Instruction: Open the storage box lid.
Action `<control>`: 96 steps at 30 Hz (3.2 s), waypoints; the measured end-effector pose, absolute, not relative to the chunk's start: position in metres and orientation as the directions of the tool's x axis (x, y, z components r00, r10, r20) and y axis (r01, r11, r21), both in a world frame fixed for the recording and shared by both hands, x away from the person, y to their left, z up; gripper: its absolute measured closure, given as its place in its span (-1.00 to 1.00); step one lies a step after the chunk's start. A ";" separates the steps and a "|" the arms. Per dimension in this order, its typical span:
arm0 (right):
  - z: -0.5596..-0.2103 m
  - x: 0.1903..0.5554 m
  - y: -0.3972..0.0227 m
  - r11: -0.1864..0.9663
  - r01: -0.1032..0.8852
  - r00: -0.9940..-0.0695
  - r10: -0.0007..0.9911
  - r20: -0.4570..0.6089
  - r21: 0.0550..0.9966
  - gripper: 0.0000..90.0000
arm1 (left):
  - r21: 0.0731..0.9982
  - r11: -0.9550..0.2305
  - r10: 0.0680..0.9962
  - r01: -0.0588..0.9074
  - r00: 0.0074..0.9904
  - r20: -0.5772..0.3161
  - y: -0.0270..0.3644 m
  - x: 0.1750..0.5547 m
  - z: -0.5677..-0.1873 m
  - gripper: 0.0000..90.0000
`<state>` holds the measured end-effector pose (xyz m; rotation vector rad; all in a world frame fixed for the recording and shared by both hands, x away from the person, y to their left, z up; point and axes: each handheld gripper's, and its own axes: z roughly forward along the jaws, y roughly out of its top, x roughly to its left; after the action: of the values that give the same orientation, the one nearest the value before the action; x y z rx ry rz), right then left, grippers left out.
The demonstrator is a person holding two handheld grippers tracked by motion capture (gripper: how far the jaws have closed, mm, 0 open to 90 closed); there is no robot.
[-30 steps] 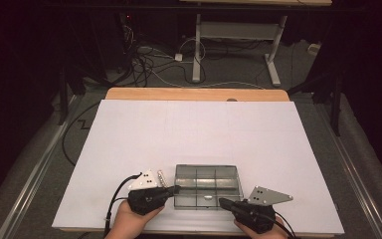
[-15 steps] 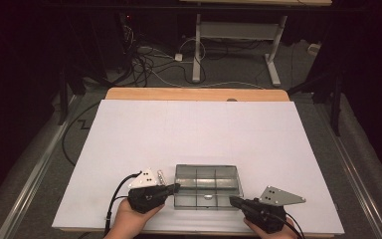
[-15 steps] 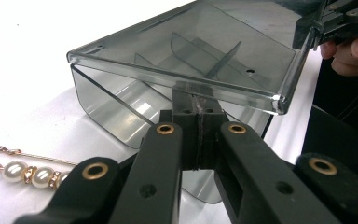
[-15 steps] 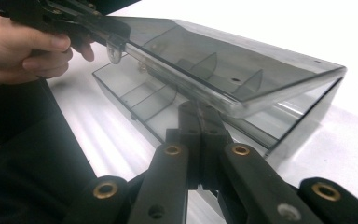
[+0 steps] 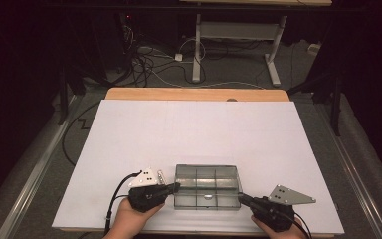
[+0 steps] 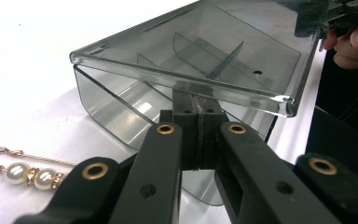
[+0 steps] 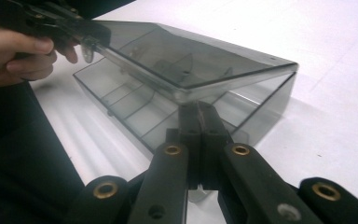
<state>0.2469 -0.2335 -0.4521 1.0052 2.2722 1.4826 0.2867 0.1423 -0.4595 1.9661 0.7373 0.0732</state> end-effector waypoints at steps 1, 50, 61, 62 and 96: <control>-0.452 0.247 -0.235 0.244 0.413 -0.729 0.666 0.158 0.877 1.00 | 0.826 -0.321 0.525 0.464 0.813 -0.253 0.142 0.287 -0.460 0.93; -0.452 0.342 -0.237 0.173 0.398 -0.627 0.768 0.130 0.901 1.00 | 0.848 -0.325 0.540 0.418 0.819 -0.197 0.141 0.294 -0.463 0.93; -0.455 0.372 -0.234 0.150 0.430 -0.590 0.793 0.151 0.890 1.00 | 0.861 -0.300 0.548 0.410 0.813 -0.196 0.133 0.309 -0.459 0.93; -0.455 0.374 -0.234 0.151 0.431 -0.585 0.797 0.148 0.889 1.00 | 0.864 -0.301 0.548 0.405 0.815 -0.191 0.132 0.310 -0.458 0.93; -0.437 0.351 -0.221 0.178 0.327 -0.648 0.757 0.084 0.928 1.00 | 0.878 -0.236 0.570 0.416 0.791 -0.221 0.128 0.332 -0.456 0.93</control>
<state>0.3506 -0.2208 -0.4374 1.0220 2.0635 1.4682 0.3321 0.1283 -0.4561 1.8668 0.7510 0.1731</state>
